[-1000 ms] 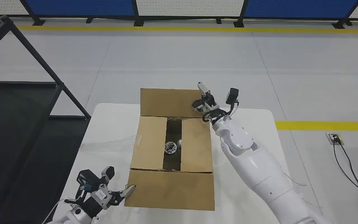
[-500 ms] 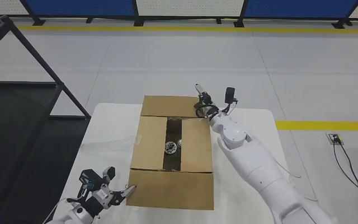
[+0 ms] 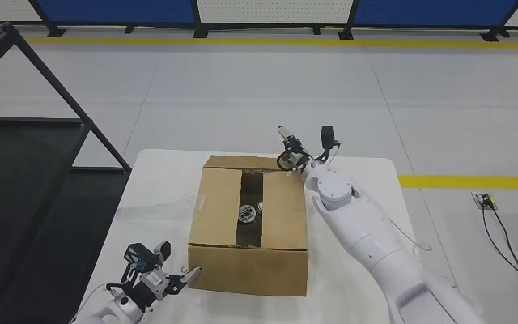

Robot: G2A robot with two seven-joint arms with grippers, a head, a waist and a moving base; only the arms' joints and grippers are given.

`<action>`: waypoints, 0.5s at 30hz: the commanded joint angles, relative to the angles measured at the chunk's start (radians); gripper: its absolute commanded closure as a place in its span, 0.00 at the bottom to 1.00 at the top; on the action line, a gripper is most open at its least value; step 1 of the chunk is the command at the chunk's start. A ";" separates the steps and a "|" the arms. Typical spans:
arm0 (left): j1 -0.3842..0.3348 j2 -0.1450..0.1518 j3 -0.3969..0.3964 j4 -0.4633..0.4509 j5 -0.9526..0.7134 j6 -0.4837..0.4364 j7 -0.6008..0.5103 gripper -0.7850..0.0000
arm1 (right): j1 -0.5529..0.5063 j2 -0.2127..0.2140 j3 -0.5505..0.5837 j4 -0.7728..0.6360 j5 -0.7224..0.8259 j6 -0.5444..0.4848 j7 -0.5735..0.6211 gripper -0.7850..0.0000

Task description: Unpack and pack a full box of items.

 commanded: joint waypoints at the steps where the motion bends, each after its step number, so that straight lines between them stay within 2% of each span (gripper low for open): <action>1: 0.001 0.000 0.006 -0.001 0.004 0.001 0.001 0.00 | 0.008 -0.005 0.001 0.015 -0.008 0.012 0.015 0.00; 10: 0.003 0.001 0.022 -0.004 0.015 0.008 0.007 0.00 | 0.034 -0.020 0.022 0.064 -0.027 0.019 0.042 0.00; 15: 0.009 0.003 0.003 -0.019 -0.009 0.002 0.026 0.00 | 0.027 -0.019 0.060 0.050 0.000 -0.072 0.055 0.00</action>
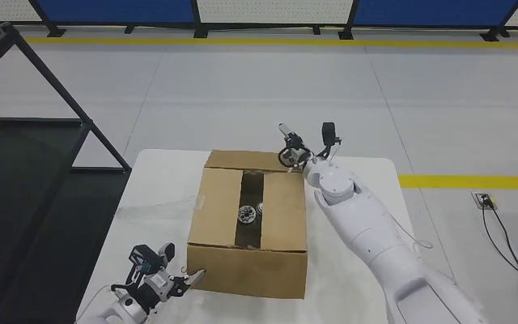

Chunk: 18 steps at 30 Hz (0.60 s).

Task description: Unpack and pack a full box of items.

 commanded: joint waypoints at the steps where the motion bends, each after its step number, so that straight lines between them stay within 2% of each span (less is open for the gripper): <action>1: 0.006 0.001 -0.018 -0.005 -0.038 -0.015 0.010 0.00 | -0.008 0.004 0.020 -0.017 0.021 -0.046 0.034 0.00; 5: 0.013 0.007 -0.072 -0.021 -0.125 -0.050 -0.002 0.00 | -0.035 0.022 0.077 -0.067 0.091 -0.110 0.195 0.00; 9: 0.019 0.010 -0.126 -0.029 -0.227 -0.049 -0.004 0.00 | -0.073 0.047 0.119 -0.143 0.113 -0.117 0.366 0.00; 12: 0.007 0.009 -0.152 -0.011 -0.291 0.022 -0.028 0.00 | -0.109 0.068 0.136 -0.217 0.089 -0.084 0.489 0.00; 15: -0.025 0.007 -0.141 0.009 -0.306 0.113 -0.067 0.00 | -0.156 0.087 0.142 -0.305 0.037 -0.042 0.563 0.00; 18: -0.073 0.005 -0.110 0.045 -0.269 0.185 -0.091 0.00 | -0.173 0.094 0.148 -0.333 0.017 -0.033 0.562 0.00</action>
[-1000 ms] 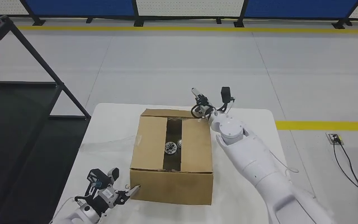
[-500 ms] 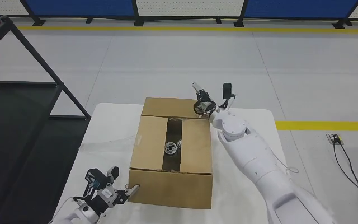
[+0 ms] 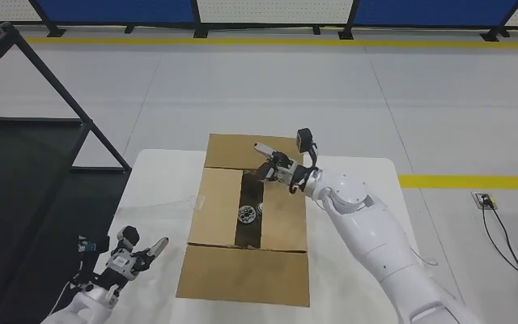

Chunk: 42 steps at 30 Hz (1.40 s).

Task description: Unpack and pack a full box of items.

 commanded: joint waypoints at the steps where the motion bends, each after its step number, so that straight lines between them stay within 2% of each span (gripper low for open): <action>1: -0.035 -0.002 0.030 0.029 0.041 0.054 -0.005 0.00 | 0.002 0.000 0.000 0.006 0.002 -0.001 -0.004 0.00; 6: -0.099 -0.008 0.105 0.085 0.099 0.091 -0.019 0.00 | 0.002 0.000 0.000 0.006 0.002 -0.001 -0.004 0.00; 14: -0.114 -0.012 0.159 0.104 0.134 0.081 -0.010 0.00 | -0.032 -0.003 -0.034 -0.042 -0.069 0.078 0.016 0.00; 29: -0.077 -0.013 0.177 0.074 0.153 0.068 0.009 0.00 | 0.027 -0.044 -0.123 0.020 -0.150 0.140 0.049 0.00; 42: -0.051 -0.012 0.149 0.063 0.127 0.064 0.032 0.00 | 0.070 -0.087 -0.141 0.121 -0.073 0.072 0.139 0.00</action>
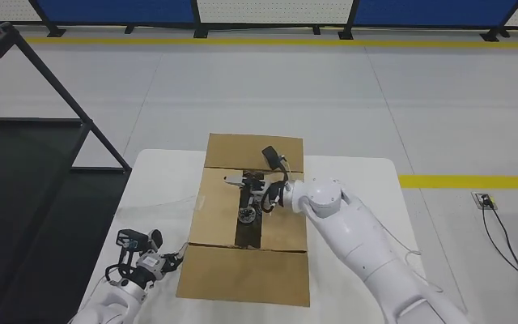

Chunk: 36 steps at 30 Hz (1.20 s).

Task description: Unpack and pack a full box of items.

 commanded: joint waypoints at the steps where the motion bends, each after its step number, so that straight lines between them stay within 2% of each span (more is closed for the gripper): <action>1: 0.002 0.000 -0.011 0.003 -0.017 0.001 0.003 0.00 | 0.005 -0.005 0.002 0.013 0.015 -0.014 0.007 0.00; 17: 0.026 0.007 -0.106 0.004 -0.141 -0.038 0.003 0.00 | 0.018 -0.028 0.055 0.027 0.156 -0.117 0.108 0.00; 24: 0.062 0.010 -0.165 -0.022 -0.200 -0.062 0.011 0.00 | 0.014 -0.056 0.040 -0.008 0.197 -0.103 0.035 0.00; 36: 0.140 0.017 -0.277 -0.052 -0.332 -0.138 -0.001 0.00 | 0.047 -0.143 -0.042 0.036 0.206 -0.136 -0.139 0.00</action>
